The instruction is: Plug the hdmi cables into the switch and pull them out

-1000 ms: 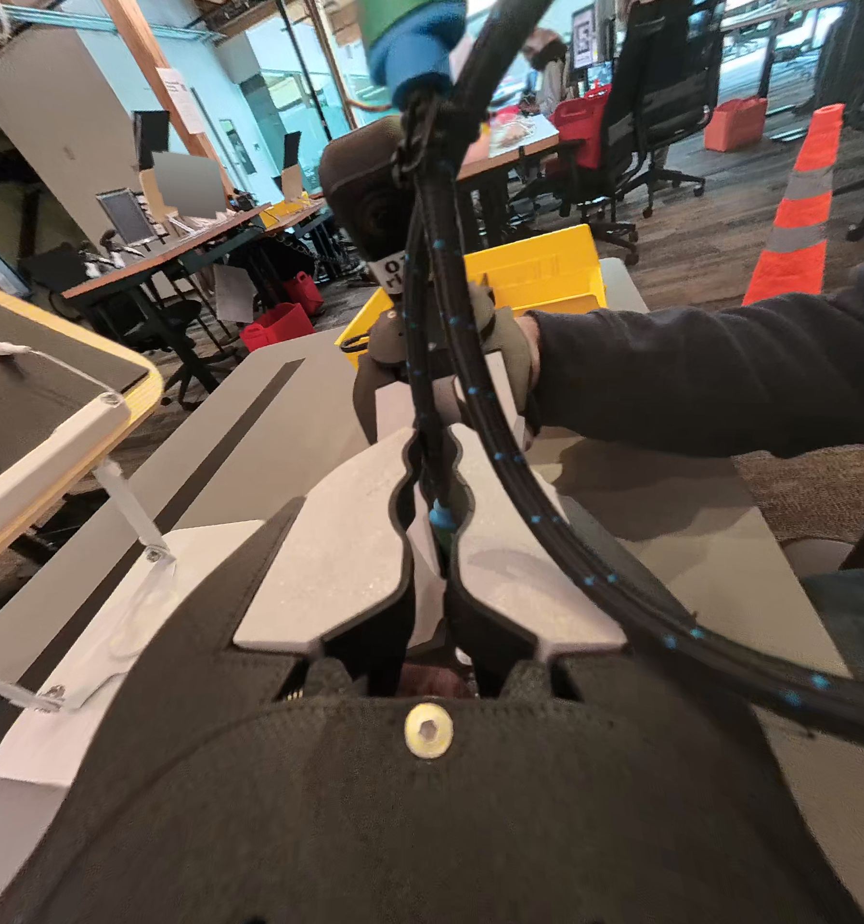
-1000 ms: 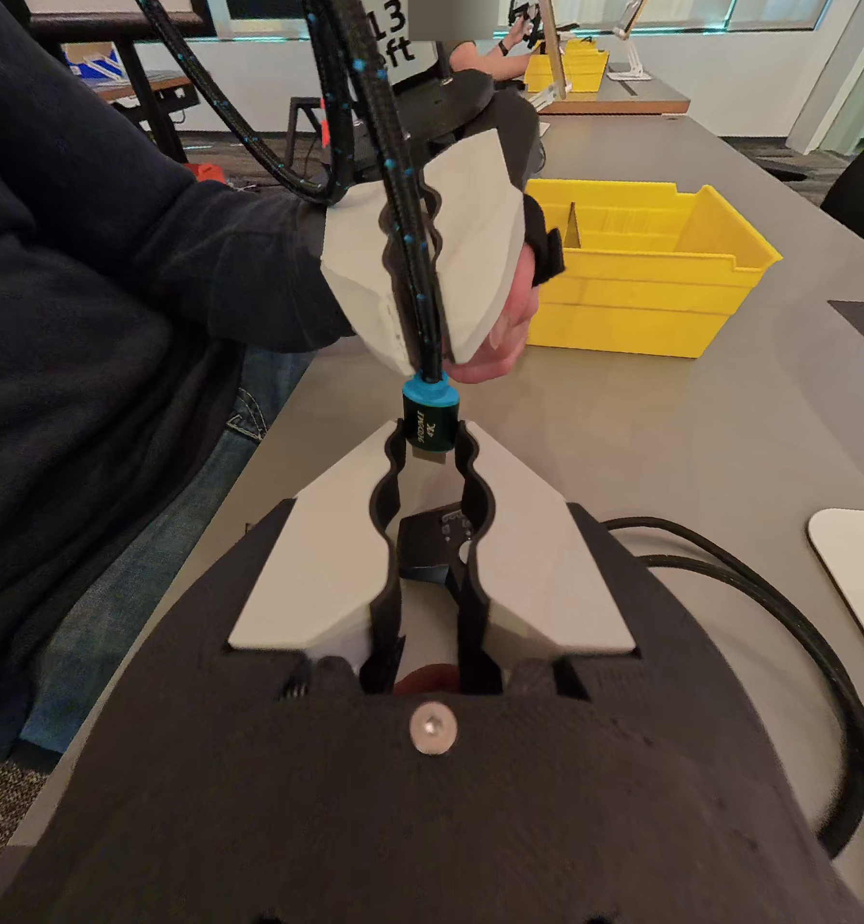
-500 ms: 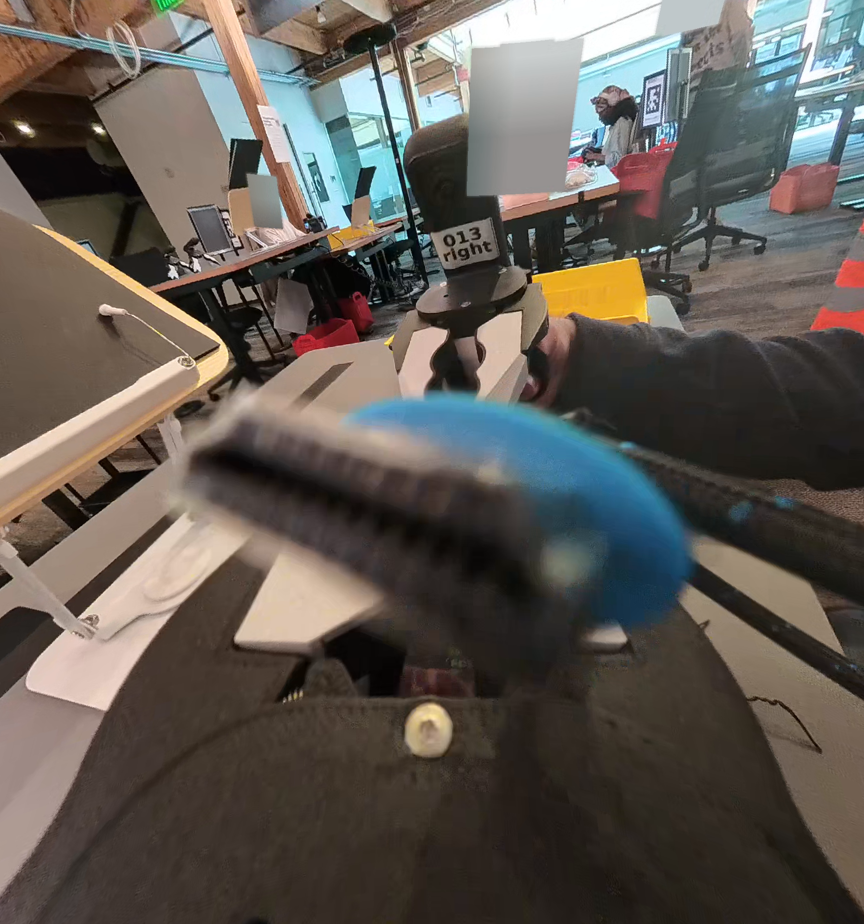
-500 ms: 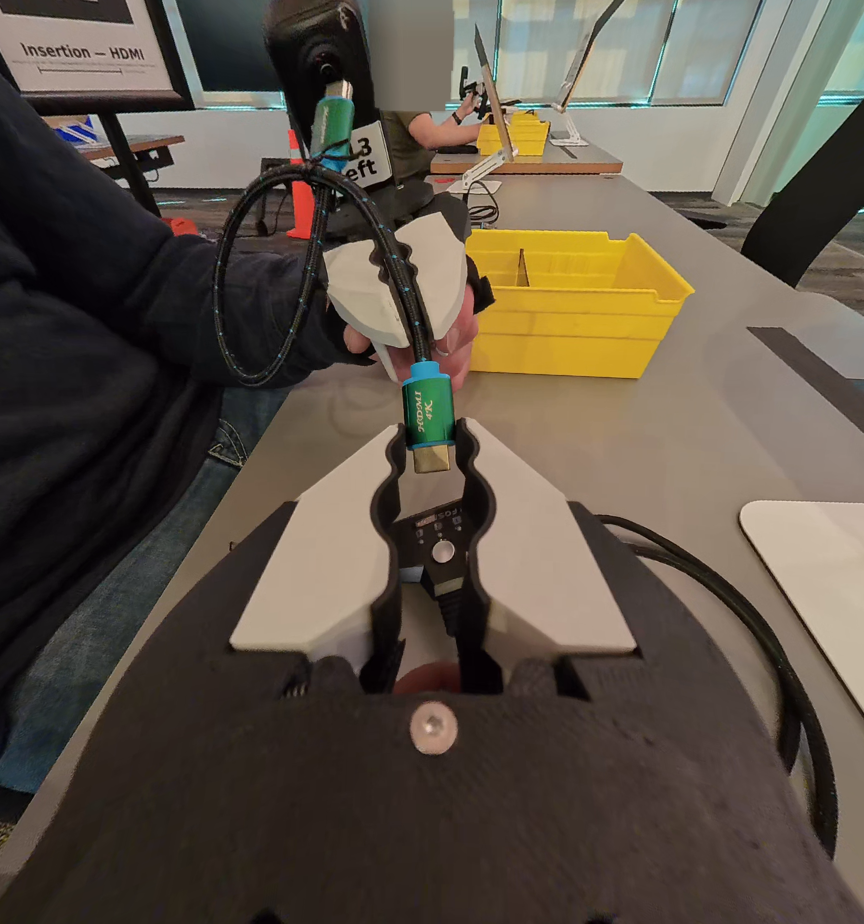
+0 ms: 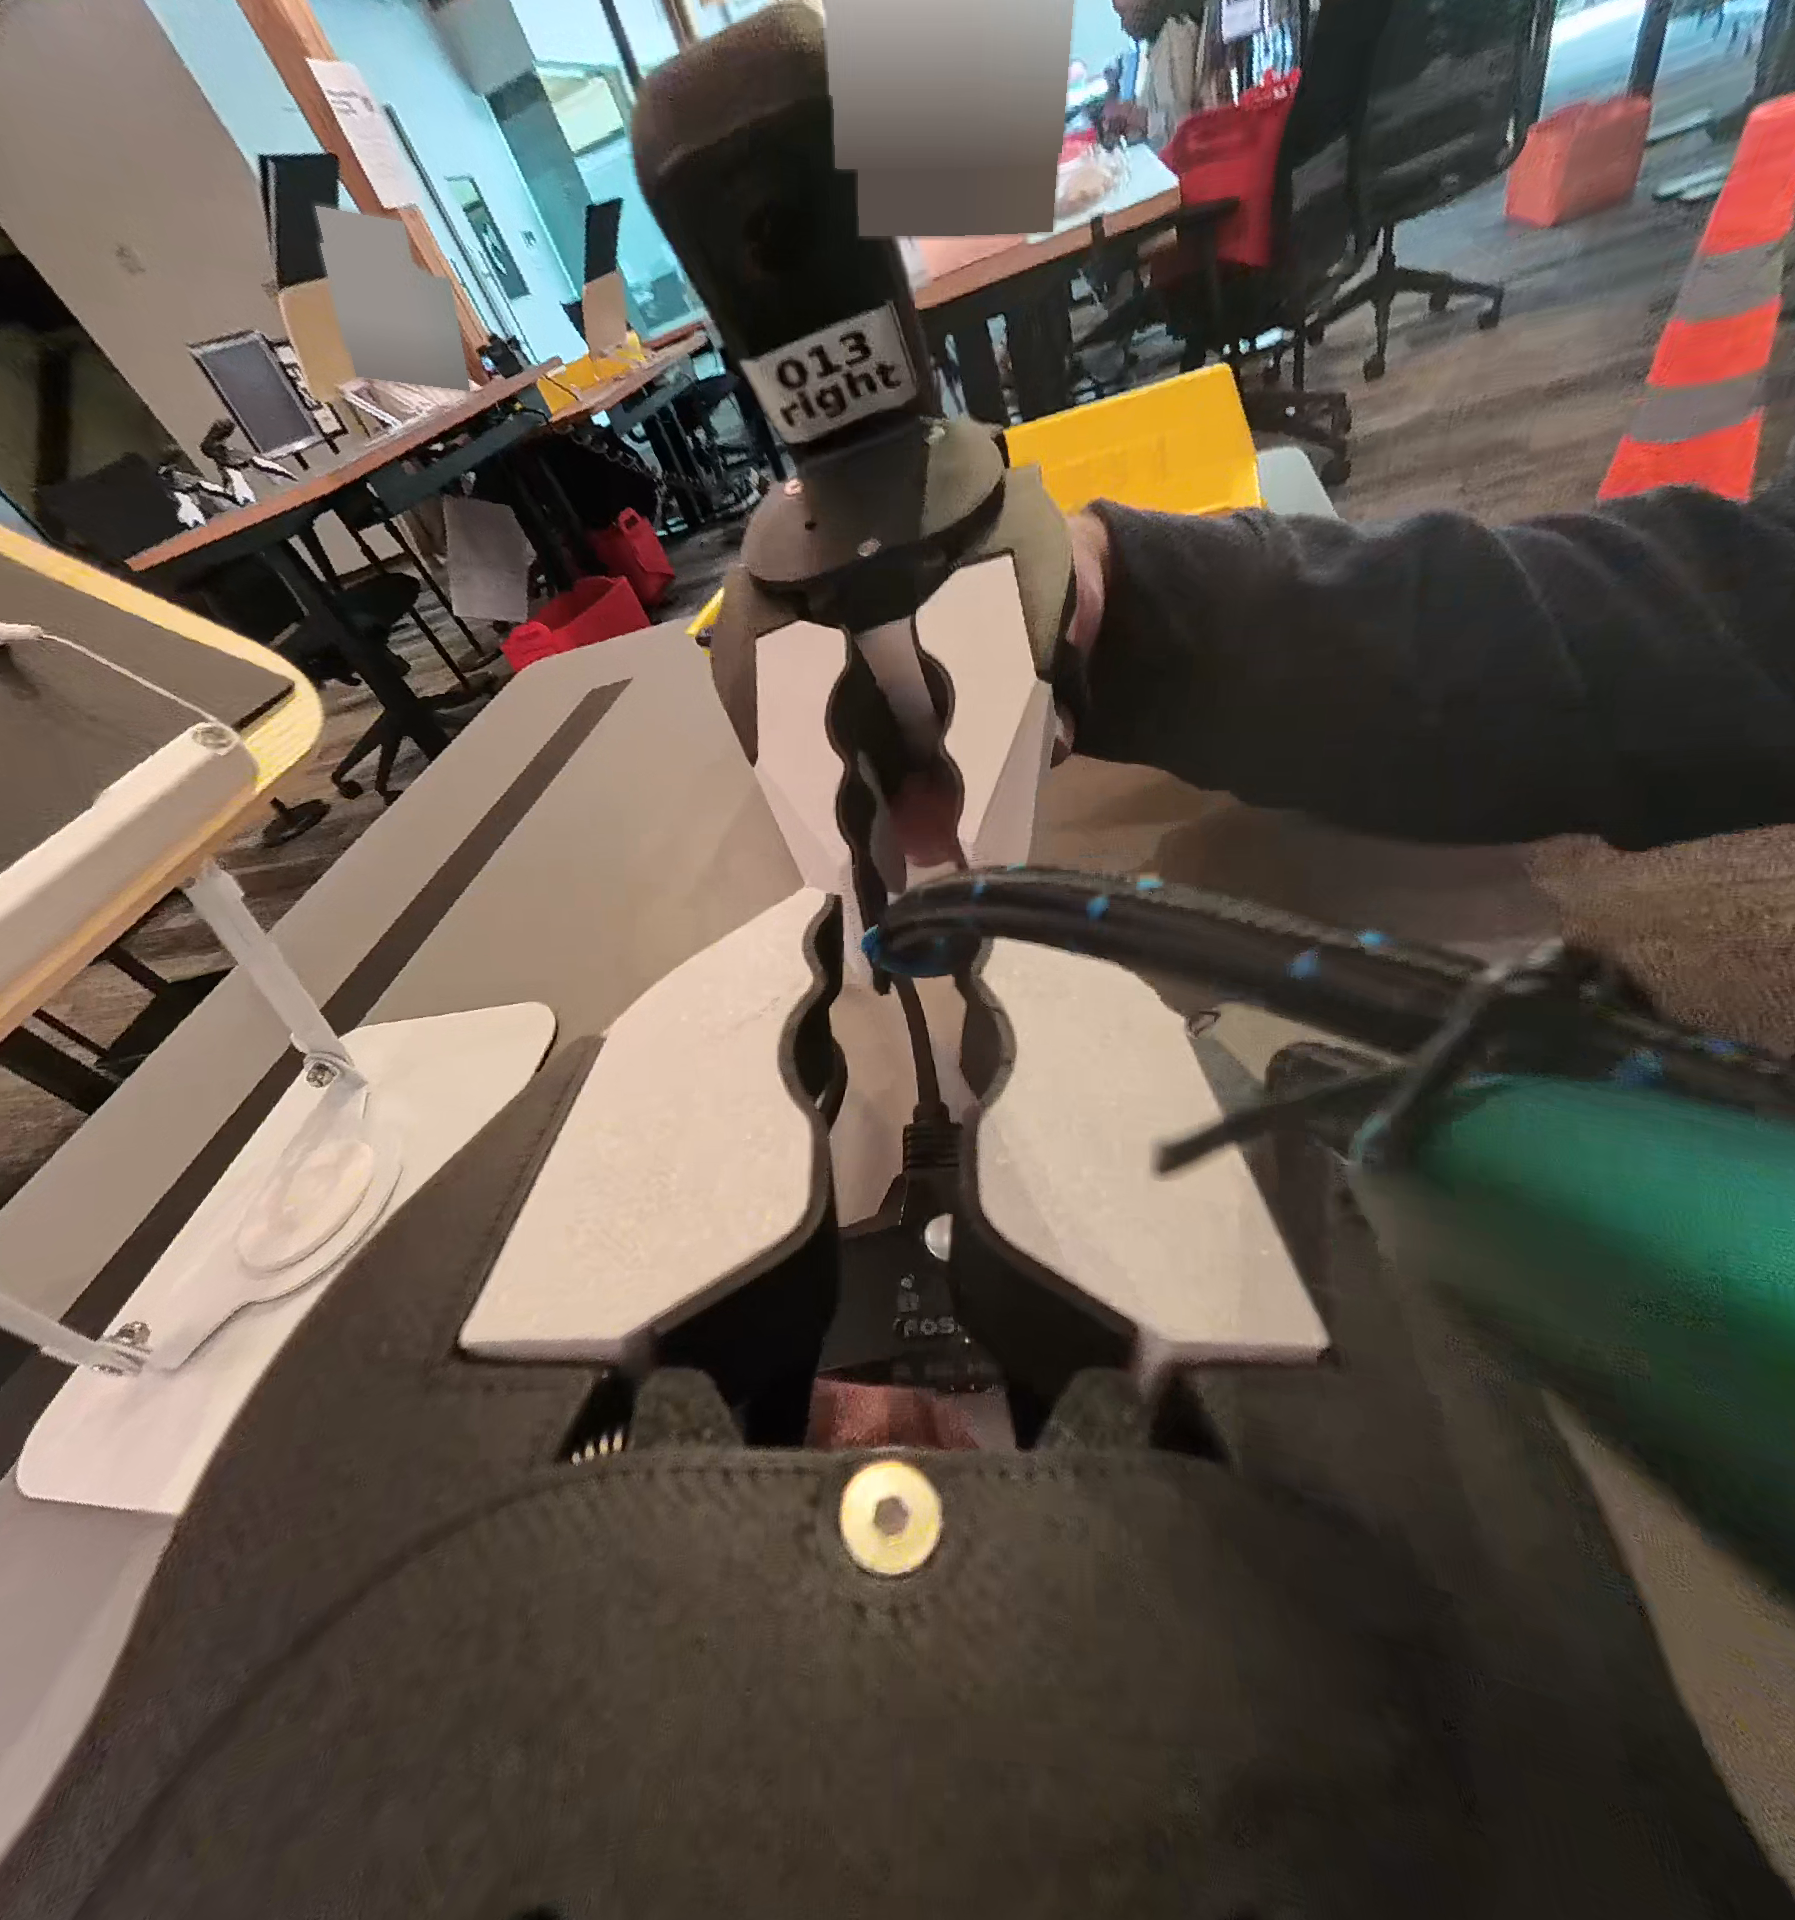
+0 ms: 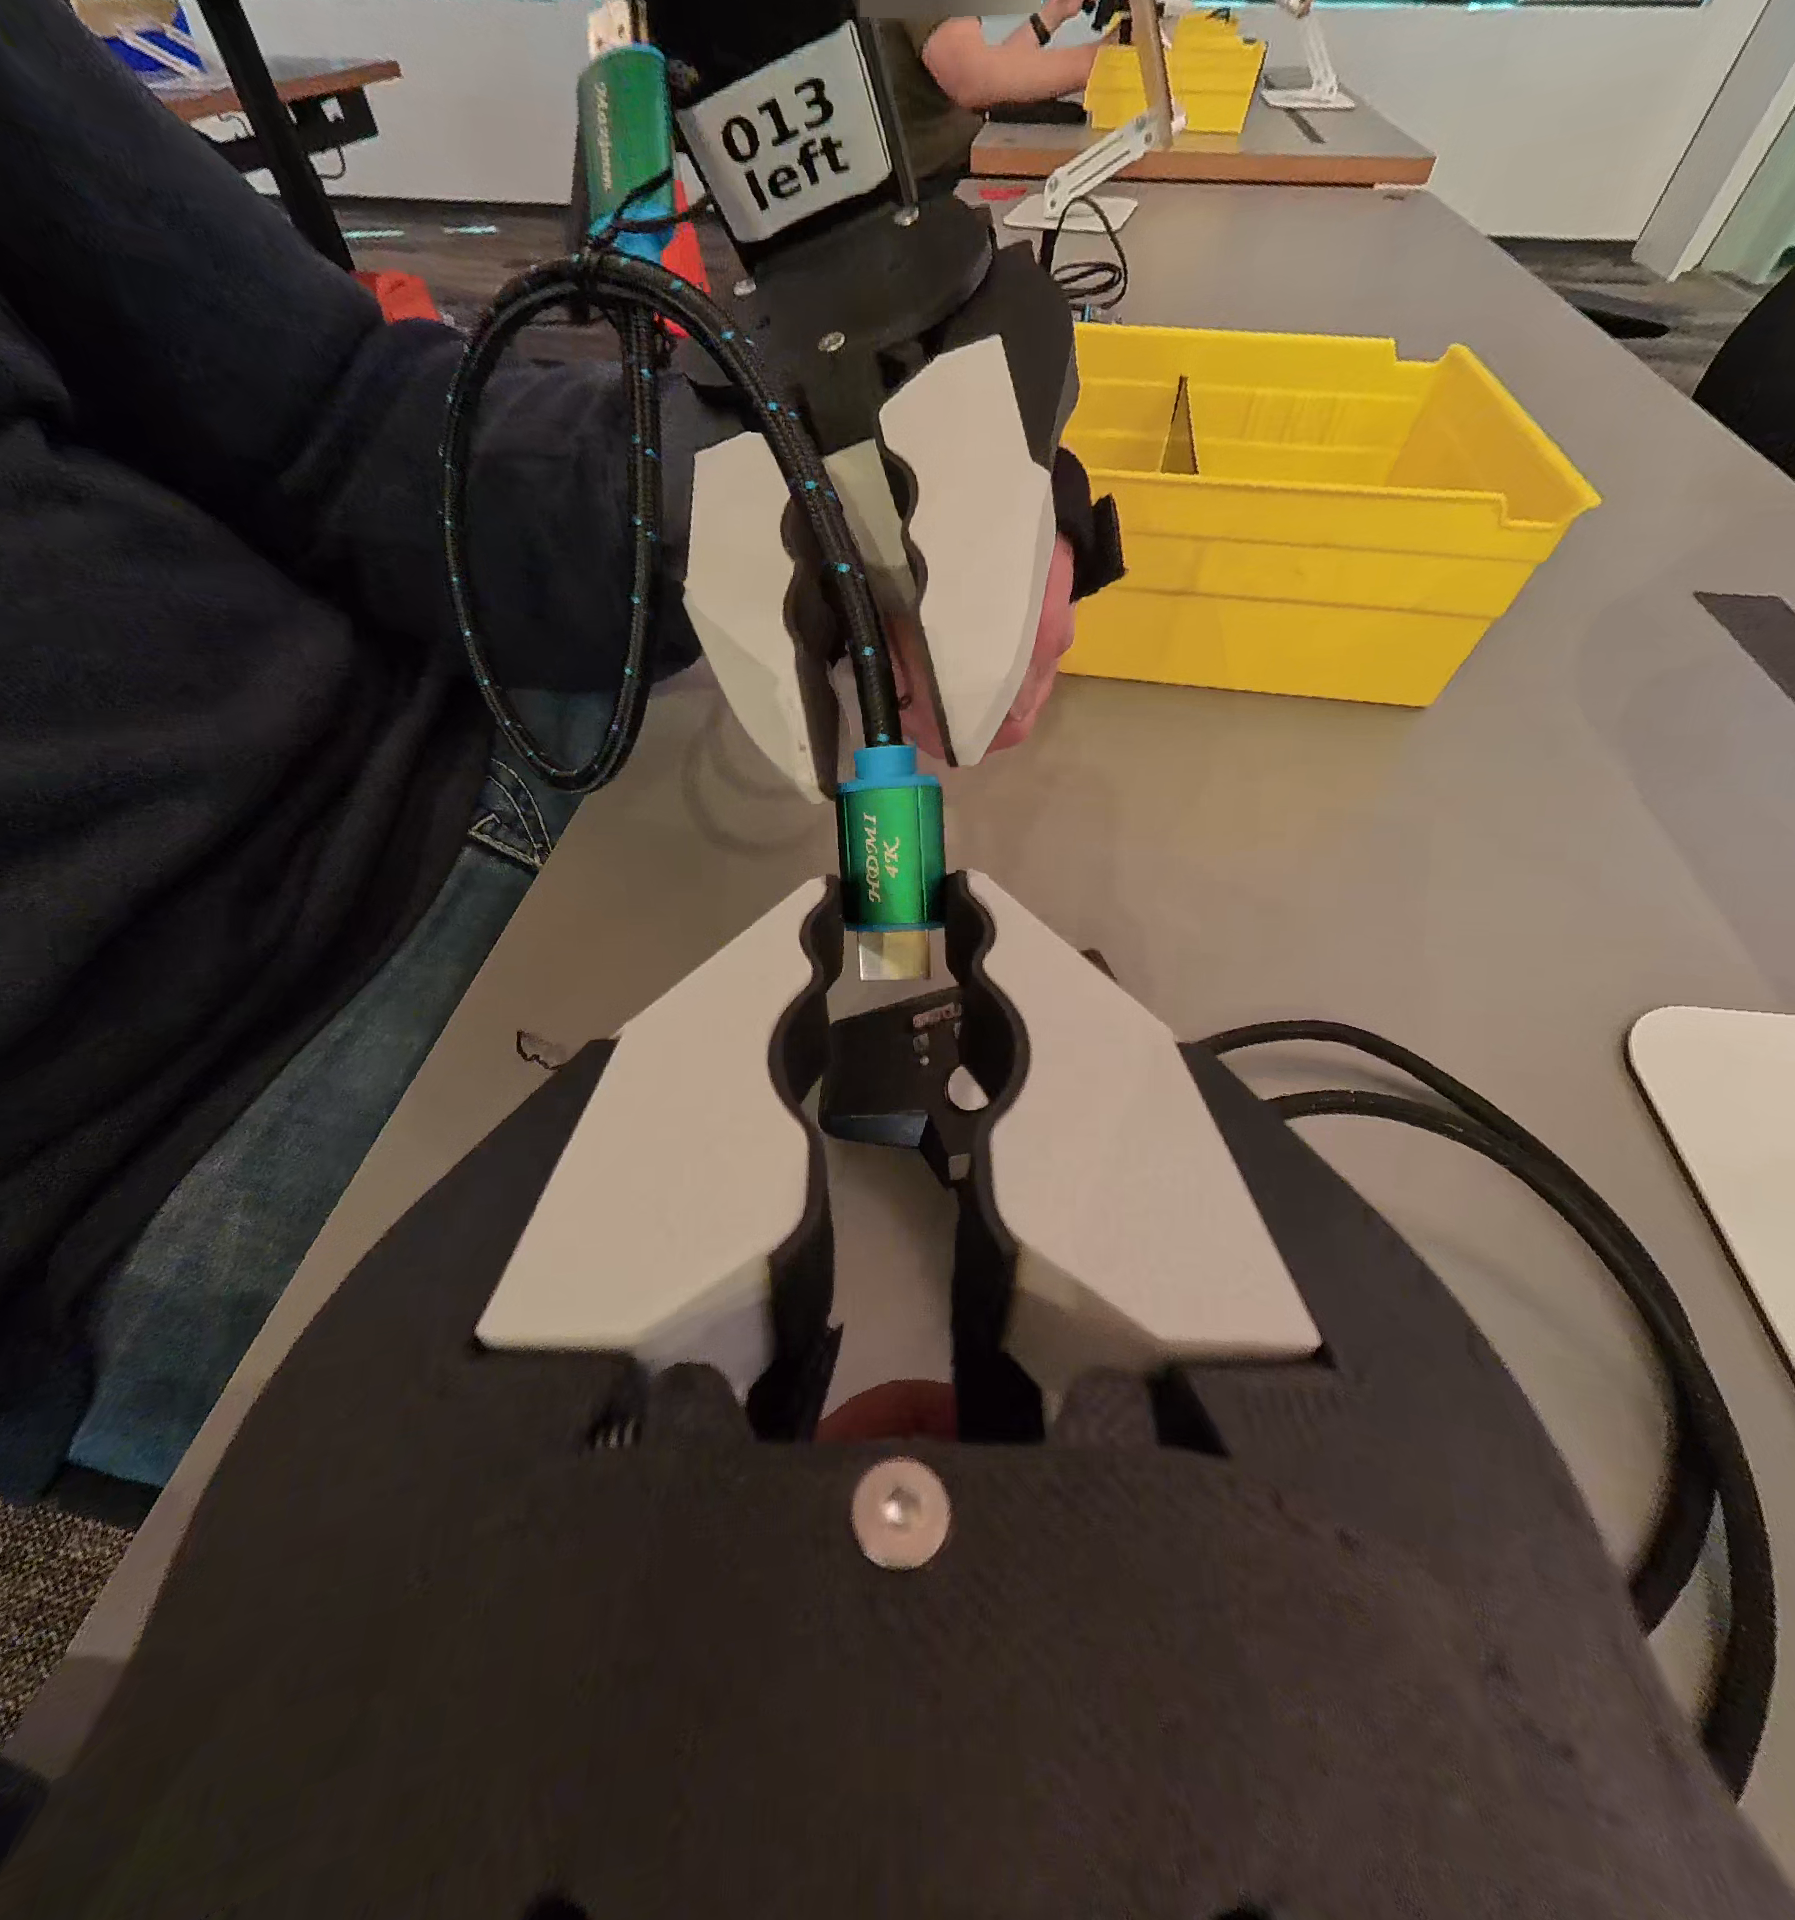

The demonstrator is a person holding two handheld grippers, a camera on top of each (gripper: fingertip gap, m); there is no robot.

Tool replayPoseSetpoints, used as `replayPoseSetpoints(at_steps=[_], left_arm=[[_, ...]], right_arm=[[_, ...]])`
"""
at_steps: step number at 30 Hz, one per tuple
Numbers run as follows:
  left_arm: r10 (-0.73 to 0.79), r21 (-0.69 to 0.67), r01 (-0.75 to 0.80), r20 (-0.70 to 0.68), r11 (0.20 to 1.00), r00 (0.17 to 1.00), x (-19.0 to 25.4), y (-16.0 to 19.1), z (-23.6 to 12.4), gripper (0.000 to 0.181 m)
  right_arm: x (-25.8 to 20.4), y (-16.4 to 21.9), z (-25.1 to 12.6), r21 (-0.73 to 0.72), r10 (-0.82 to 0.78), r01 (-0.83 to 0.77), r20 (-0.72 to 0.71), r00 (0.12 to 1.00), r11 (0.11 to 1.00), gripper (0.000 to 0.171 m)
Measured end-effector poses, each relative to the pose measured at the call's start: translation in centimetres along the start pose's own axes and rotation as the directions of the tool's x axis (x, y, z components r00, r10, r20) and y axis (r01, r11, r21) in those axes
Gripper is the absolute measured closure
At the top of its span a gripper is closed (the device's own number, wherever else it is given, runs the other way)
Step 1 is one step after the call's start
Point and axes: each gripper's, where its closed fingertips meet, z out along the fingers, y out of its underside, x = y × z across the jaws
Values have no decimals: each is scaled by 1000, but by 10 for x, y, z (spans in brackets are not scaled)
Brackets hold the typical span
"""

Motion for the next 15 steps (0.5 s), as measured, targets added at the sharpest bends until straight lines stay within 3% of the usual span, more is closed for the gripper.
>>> replayPoseSetpoints(at_steps=[7, 15], left_arm=[[54, -123, -56, -21, 991, 998, 4, 17, 3, 162], [65, -131, -72, -56, 989, 996, 11, 20, 6, 160]], right_arm=[[2, 7, 2, -48, -7, 6, -22, 1000, 999, 155], [-4, 9, 7, -73, -12, 13, 9, 1000, 997, 155]])
